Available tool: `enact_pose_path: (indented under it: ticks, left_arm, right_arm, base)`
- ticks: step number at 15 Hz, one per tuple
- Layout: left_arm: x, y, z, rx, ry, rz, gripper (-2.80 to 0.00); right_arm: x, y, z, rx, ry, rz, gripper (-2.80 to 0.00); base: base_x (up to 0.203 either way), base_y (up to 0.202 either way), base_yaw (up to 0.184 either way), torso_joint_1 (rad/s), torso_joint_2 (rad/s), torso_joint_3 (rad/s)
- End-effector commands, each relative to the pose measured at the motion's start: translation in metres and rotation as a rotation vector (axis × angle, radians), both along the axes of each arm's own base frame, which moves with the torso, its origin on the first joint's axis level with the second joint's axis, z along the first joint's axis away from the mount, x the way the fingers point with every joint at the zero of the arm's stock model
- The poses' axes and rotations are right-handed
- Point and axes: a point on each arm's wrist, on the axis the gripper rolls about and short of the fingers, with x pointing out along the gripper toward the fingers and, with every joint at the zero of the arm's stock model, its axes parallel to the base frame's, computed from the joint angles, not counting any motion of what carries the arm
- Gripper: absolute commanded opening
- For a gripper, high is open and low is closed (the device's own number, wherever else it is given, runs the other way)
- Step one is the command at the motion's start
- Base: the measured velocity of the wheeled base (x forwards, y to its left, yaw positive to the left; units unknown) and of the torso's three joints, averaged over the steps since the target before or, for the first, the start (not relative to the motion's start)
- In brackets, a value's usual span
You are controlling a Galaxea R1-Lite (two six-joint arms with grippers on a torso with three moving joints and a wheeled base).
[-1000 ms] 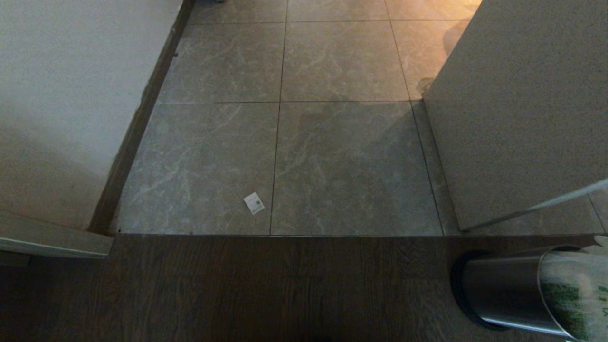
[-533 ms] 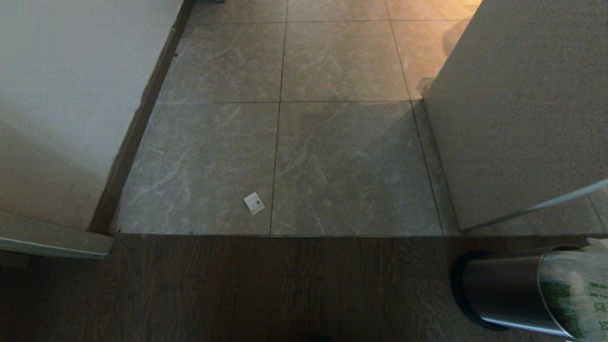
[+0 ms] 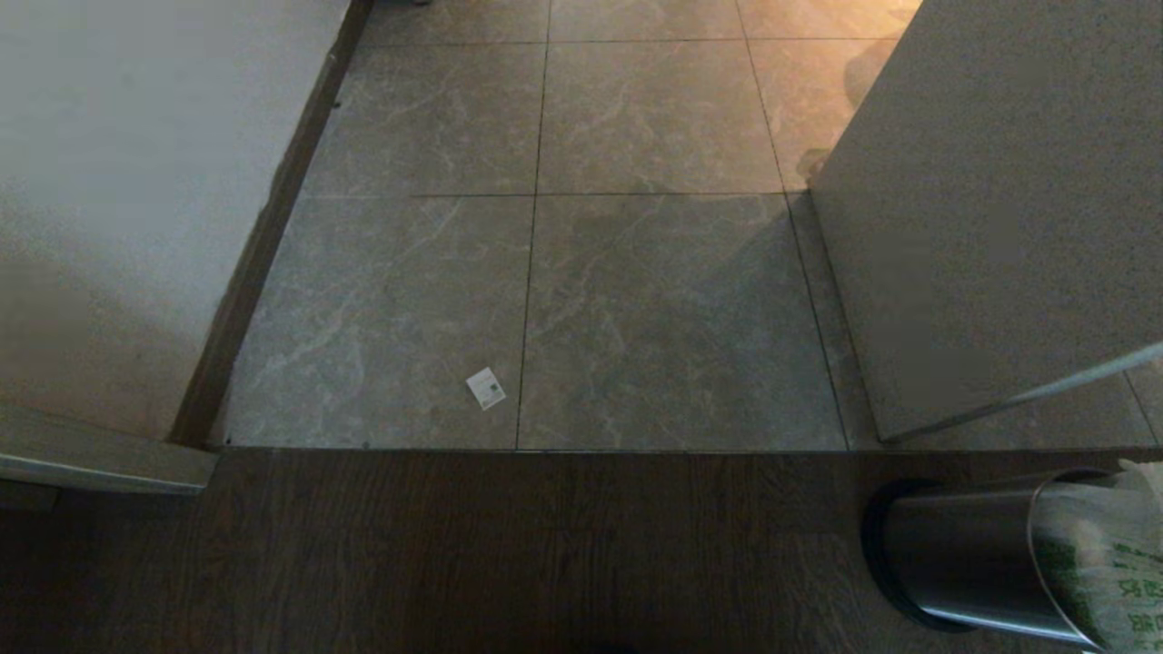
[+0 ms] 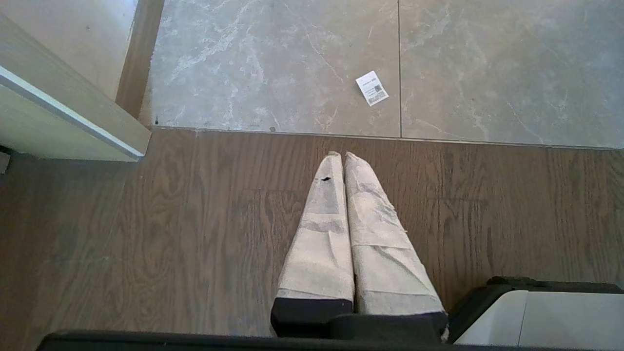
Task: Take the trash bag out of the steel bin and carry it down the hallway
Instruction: Pick up the trash bag
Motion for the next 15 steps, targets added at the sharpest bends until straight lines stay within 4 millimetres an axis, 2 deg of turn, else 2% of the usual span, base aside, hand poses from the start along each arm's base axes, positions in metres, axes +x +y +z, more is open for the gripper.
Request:
enact_pose_path:
  ticks: [1, 2, 6, 10, 15]
  left_arm:
    - [0.0, 0.0, 0.0, 0.0, 0.001, 0.0, -2.8]
    - [0.0, 0.0, 0.0, 0.0, -0.001, 0.0, -2.8]
    - [0.0, 0.0, 0.0, 0.0, -0.001, 0.0, -2.8]
    - [0.0, 0.0, 0.0, 0.0, -0.001, 0.0, -2.8]
    - [0.0, 0.0, 0.0, 0.0, 0.001, 0.0, -2.8]
  right_arm:
    - [-0.001, 0.001, -0.002, 0.002, -0.005, 0.003, 0.0]
    - [-0.001, 0.001, -0.002, -0.002, -0.004, 0.005, -2.8]
    - [-0.001, 0.001, 0.001, -0.013, -0.001, 0.006, -2.8]
    - [-0.002, 0.004, 0.014, -0.047, -0.018, 0.008, -2.8]
    - [-0.015, 0.023, 0.036, -0.06, -0.017, -0.013, -2.8]
  base:
    - [0.0, 0.0, 0.0, 0.0, 0.0, 0.0]
    - [0.0, 0.0, 0.0, 0.0, 0.0, 0.0]
    - [0.0, 0.0, 0.0, 0.0, 0.0, 0.0]
    - [0.0, 0.0, 0.0, 0.0, 0.0, 0.0]
    - [0.0, 0.0, 0.0, 0.0, 0.0, 0.0]
